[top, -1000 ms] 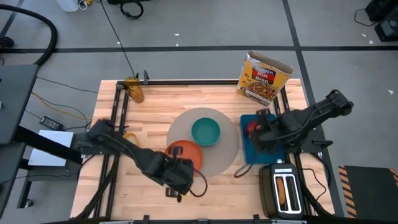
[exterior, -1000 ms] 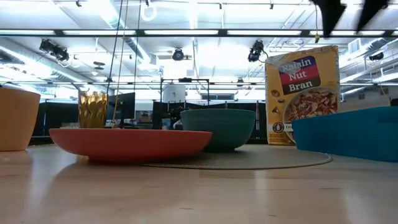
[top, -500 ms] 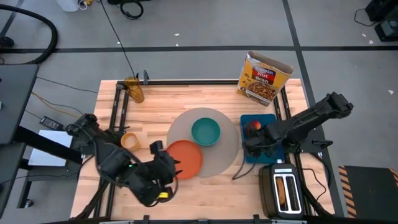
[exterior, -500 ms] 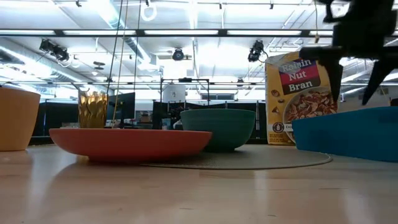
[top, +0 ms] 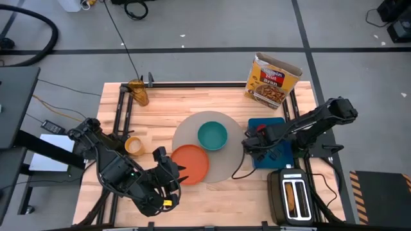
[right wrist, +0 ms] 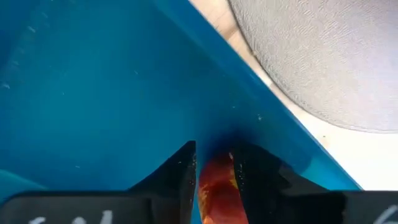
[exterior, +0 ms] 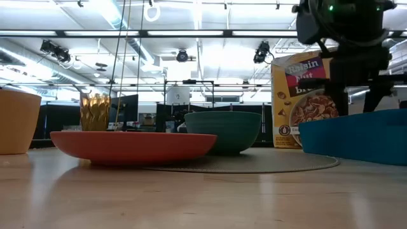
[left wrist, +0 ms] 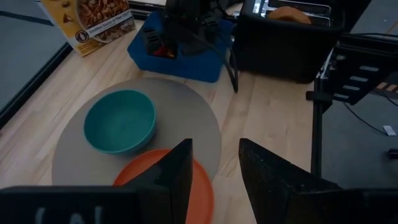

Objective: Arrange a breakfast setting
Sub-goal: Put the red apple to the top left of the green bowl on the brown table mat

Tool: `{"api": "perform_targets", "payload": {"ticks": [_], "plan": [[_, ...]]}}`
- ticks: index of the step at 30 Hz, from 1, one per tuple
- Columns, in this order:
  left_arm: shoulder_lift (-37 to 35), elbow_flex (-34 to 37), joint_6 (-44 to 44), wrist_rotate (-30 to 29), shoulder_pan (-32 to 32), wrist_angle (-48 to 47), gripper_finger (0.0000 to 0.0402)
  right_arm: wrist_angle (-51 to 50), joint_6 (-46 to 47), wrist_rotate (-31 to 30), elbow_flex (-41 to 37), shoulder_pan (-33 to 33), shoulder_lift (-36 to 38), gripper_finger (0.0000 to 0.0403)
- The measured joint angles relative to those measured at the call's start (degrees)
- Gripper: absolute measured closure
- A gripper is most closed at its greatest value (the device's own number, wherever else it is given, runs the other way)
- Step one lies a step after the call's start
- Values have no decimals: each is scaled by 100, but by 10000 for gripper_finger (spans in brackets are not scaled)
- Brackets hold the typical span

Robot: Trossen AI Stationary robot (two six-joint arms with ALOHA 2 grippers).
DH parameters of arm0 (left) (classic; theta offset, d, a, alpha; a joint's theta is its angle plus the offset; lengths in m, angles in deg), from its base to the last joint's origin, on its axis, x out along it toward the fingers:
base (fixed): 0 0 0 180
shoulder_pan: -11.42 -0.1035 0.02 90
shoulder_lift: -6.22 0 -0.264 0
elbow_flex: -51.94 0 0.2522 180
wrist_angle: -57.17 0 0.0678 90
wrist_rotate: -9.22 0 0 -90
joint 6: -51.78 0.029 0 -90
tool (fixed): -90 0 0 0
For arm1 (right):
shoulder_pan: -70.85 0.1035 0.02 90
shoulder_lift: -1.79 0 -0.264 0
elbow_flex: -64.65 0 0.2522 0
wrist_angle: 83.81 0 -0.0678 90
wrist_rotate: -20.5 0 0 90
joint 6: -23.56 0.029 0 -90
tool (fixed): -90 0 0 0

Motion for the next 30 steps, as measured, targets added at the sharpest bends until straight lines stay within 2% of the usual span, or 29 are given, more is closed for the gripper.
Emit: {"api": "perform_targets", "payload": {"ticks": [5,17,30], "plan": [[0,12,9,-4,0,24,262,143,-185,-308,-10,-90,6,309],[0,13,52,-15,-2,27,262,191,-581,20,-9,-525,-285,338],[0,15,27,-17,-4,48,262,172,-494,-182,-7,-610,-363,388]]}}
